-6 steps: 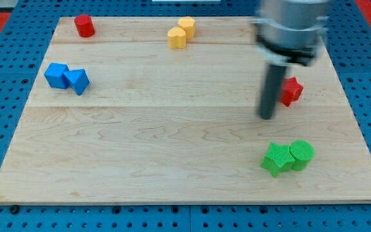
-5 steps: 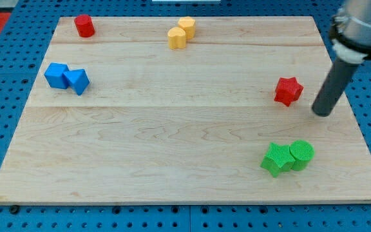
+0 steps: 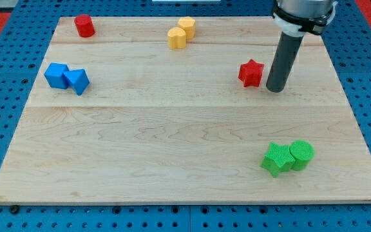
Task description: Push the red star to the top left of the board
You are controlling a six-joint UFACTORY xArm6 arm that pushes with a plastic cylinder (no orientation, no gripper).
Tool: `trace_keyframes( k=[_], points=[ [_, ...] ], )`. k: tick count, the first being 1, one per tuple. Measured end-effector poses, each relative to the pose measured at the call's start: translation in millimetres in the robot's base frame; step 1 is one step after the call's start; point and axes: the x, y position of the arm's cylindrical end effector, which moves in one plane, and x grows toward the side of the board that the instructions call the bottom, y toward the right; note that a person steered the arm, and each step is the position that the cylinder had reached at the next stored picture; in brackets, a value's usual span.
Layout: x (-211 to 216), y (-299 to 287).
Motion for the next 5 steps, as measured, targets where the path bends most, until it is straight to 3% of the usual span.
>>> trace_keyframes(
  k=[2, 4, 5],
  points=[
    [-54, -56],
    [-48, -187],
    [-26, -196]
  ],
)
